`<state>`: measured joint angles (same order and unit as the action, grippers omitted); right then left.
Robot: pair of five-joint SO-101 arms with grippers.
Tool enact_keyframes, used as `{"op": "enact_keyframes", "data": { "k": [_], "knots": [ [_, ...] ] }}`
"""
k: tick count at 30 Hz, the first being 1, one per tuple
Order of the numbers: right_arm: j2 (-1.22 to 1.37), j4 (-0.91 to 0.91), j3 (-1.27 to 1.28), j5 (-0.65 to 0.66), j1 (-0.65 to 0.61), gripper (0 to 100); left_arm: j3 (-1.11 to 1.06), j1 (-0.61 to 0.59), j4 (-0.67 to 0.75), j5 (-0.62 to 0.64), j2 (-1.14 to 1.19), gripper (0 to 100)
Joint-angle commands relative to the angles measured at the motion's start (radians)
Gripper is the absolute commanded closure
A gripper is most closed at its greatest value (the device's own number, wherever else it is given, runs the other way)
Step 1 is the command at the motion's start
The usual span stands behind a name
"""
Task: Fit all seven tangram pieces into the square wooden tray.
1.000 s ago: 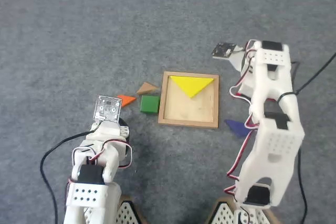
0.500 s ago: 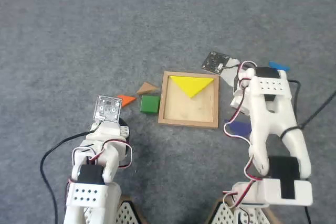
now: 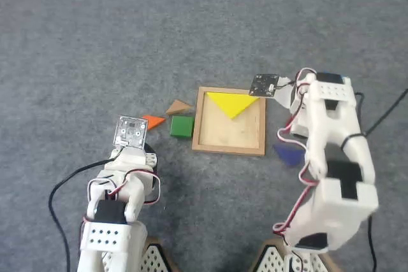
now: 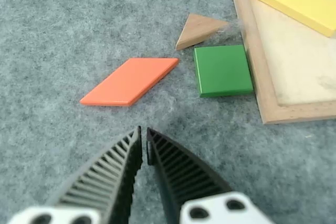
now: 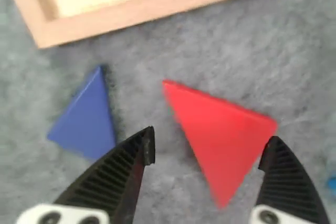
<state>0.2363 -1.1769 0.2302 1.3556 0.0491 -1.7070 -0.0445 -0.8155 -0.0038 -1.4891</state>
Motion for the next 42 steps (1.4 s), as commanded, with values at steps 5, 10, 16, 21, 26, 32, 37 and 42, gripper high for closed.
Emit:
{"op": "enact_keyframes", "data": {
  "k": [5,10,16,21,26,32,37,42],
  "knots": [
    [0.209,-0.019,-0.262,0.028,0.016,68.9,0.018,-0.003,0.000,0.005,-0.012,99],
    [0.280,-0.019,-0.308,0.028,0.016,69.2,0.018,-0.003,0.000,0.005,-0.012,99],
    [0.294,-0.027,-0.307,-0.063,0.010,75.6,0.018,-0.003,0.000,0.005,-0.012,99],
    [0.286,-0.150,-0.330,-0.181,-0.024,81.8,0.018,-0.003,0.000,0.005,-0.012,99],
    [0.288,-0.186,-0.384,-0.517,-0.028,82.1,0.018,-0.003,0.000,0.005,-0.012,99],
    [0.288,-0.189,-0.440,-0.937,0.010,82.1,0.018,-0.003,0.000,0.005,-0.012,99],
    [0.282,-0.191,-0.486,-1.054,0.015,82.1,0.018,-0.003,0.000,0.005,-0.012,99],
    [0.174,-0.255,-0.488,-1.114,0.047,82.1,0.018,-0.003,0.000,0.005,-0.012,99]
  ]
}}
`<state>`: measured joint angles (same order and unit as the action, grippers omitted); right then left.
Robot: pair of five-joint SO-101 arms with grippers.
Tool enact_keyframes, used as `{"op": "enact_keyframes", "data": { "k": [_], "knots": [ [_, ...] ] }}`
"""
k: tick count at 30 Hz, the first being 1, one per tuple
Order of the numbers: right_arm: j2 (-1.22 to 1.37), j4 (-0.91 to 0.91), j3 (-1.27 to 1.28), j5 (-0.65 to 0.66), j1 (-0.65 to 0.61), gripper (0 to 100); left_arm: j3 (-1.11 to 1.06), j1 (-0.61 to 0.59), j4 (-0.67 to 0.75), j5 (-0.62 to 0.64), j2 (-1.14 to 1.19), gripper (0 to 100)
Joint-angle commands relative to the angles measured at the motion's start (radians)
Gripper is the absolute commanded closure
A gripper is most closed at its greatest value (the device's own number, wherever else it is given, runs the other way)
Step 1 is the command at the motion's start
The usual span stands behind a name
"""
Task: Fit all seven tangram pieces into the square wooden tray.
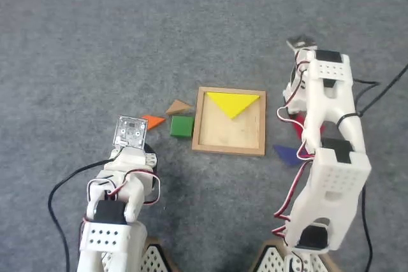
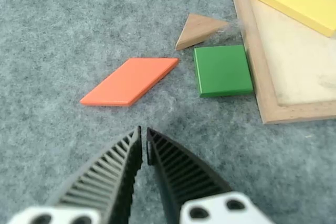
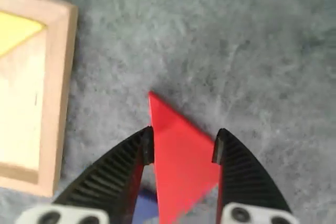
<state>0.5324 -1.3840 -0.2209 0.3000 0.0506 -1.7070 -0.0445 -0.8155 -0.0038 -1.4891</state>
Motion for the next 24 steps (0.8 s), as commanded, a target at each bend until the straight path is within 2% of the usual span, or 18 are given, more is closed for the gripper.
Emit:
{"op": "enact_keyframes", "data": {
  "k": [1,6,10,18,24],
  "knots": [
    [-0.162,-0.048,-0.008,-0.071,0.061,82.1,0.018,-0.003,0.000,0.005,-0.012,99],
    [-0.364,0.124,0.301,-0.066,0.087,82.0,0.018,-0.003,0.000,0.006,-0.012,99],
    [-0.456,0.277,0.526,0.000,0.056,81.8,0.018,-0.003,0.000,0.006,-0.012,99],
    [-0.473,0.314,0.588,0.043,0.044,81.8,0.018,-0.003,0.000,0.005,-0.012,99],
    [-0.383,0.386,0.568,0.101,0.051,81.7,0.018,-0.003,0.000,0.006,-0.012,99]
  ]
}}
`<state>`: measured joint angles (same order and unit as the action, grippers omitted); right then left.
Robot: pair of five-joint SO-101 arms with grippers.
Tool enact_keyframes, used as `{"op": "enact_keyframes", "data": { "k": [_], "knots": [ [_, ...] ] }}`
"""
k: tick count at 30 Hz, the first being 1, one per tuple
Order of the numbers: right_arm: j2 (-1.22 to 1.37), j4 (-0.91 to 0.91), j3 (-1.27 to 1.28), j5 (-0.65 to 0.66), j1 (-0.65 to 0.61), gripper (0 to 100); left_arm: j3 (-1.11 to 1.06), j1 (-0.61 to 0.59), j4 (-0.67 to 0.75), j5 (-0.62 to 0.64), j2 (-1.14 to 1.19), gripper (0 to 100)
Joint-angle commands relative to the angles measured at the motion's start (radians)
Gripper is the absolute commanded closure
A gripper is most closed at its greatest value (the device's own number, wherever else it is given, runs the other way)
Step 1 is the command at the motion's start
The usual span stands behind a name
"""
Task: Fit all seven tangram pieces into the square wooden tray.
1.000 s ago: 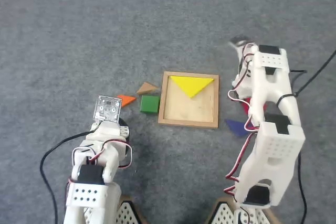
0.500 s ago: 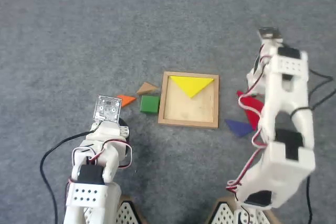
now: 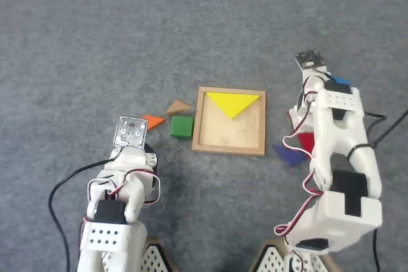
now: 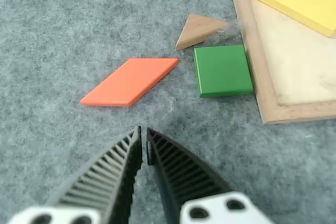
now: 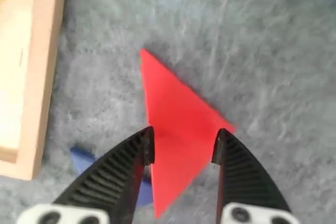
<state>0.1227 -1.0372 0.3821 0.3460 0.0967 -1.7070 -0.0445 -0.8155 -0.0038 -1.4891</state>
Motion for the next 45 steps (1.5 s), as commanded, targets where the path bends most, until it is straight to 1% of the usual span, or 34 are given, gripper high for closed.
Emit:
{"op": "enact_keyframes", "data": {
  "k": [1,7,13,27,37,42,45],
  "knots": [
    [0.044,0.039,-0.048,0.066,0.005,81.6,0.018,-0.003,0.000,0.006,-0.012,99],
    [0.067,0.038,-0.091,0.074,0.012,74.4,0.018,-0.003,0.000,0.006,-0.012,99],
    [0.065,-0.030,-0.110,0.123,0.012,74.2,0.018,-0.003,0.000,0.006,-0.012,99],
    [0.163,-0.036,-0.107,0.146,0.012,74.4,0.018,-0.003,0.000,0.006,-0.012,99],
    [0.170,-0.039,-0.109,0.146,0.012,74.2,0.018,-0.003,0.000,0.006,-0.012,99],
    [0.165,-0.056,-0.109,0.152,0.010,68.1,0.018,-0.003,0.000,0.006,-0.012,99],
    [0.163,-0.056,-0.109,0.160,0.010,67.7,0.018,-0.003,0.000,0.006,-0.012,99]
  ]
}}
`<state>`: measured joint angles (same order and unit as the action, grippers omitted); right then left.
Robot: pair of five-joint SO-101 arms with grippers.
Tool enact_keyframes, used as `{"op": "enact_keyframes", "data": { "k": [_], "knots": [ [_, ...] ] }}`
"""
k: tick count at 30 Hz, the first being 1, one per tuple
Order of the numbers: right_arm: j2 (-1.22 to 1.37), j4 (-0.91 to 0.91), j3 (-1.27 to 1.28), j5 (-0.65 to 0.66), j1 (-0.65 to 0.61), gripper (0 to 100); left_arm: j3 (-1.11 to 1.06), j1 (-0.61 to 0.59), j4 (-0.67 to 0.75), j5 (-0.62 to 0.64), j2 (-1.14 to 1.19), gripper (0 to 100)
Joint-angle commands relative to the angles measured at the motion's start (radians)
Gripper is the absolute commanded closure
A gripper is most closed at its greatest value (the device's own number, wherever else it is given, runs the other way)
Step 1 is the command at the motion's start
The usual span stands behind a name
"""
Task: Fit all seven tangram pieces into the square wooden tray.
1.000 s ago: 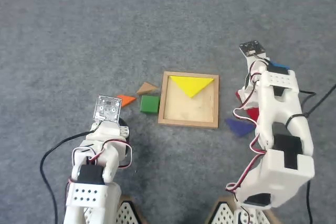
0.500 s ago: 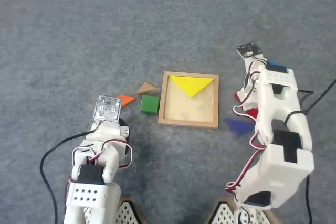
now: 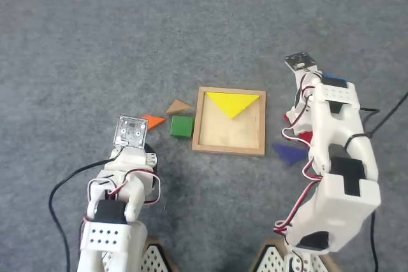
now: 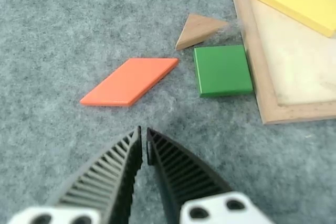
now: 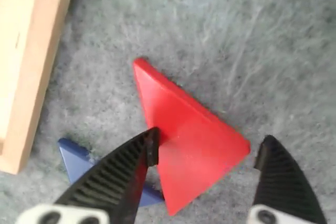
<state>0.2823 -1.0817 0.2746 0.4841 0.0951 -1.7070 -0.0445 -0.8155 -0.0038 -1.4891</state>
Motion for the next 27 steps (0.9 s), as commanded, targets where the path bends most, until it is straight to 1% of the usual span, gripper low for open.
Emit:
{"op": "enact_keyframes", "data": {
  "k": [1,10,13,19,27],
  "knots": [
    [0.001,-0.013,-0.003,0.029,0.012,67.7,0.018,-0.003,0.000,0.006,-0.012,99],
    [-0.025,-0.016,0.002,0.034,-0.008,68.6,0.018,-0.003,0.000,0.006,-0.012,99],
    [-0.027,-0.028,0.012,0.034,-0.012,76.0,0.018,-0.003,0.000,0.006,-0.012,99],
    [-0.038,-0.041,0.008,0.021,-0.013,99.1,0.018,-0.003,0.000,0.006,-0.012,99],
    [-0.038,-0.183,-0.137,-0.091,-0.010,99.1,0.018,-0.003,0.000,0.006,-0.012,99]
  ]
}}
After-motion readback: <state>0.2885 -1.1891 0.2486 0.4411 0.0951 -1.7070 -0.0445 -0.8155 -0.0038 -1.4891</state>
